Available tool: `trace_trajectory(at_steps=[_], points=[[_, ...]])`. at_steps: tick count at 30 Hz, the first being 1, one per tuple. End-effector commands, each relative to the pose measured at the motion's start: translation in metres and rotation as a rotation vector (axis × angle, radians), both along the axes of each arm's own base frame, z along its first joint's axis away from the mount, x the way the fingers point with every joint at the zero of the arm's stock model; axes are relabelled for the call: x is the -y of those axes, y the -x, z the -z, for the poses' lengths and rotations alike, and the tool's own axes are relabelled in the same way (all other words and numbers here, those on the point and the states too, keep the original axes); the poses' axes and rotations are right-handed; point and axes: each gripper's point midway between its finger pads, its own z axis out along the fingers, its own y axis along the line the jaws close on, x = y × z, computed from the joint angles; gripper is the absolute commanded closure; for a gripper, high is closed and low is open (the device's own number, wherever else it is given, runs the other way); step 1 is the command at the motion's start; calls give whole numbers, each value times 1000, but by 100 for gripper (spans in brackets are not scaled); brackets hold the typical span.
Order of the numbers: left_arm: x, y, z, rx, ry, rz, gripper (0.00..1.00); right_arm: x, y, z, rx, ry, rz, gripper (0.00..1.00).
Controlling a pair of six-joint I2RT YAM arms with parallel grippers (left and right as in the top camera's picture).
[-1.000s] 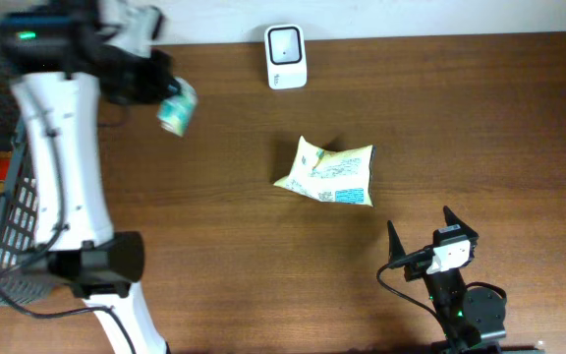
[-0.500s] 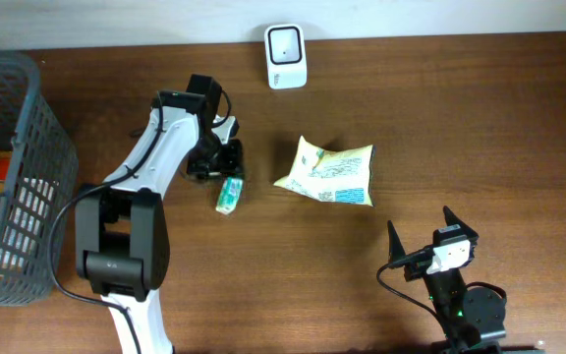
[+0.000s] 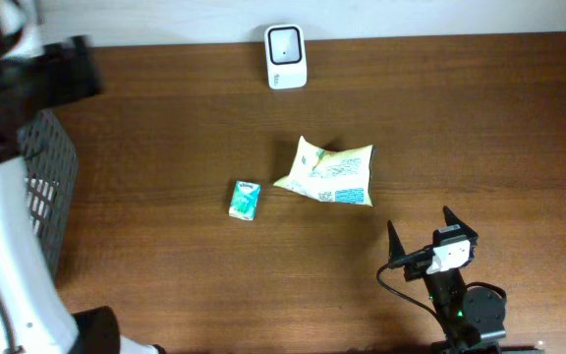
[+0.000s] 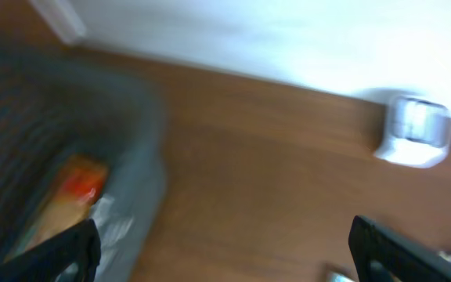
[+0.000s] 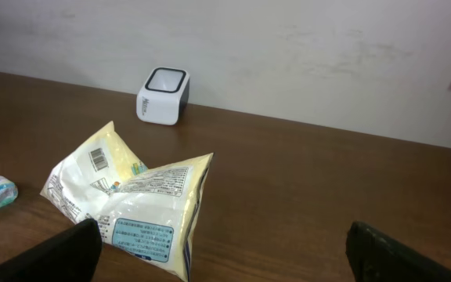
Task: Scan the item barcode
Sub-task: 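Grasp the Kleenex tissue pack from the basket and place it on table, then grasp the white Pantene tube from the basket and lay it on table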
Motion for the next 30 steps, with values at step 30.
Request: trace_trajectory(at_steps=[30], points=[[-194, 98, 381, -551, 299, -6, 24, 3, -1, 3, 1, 7, 12, 1]])
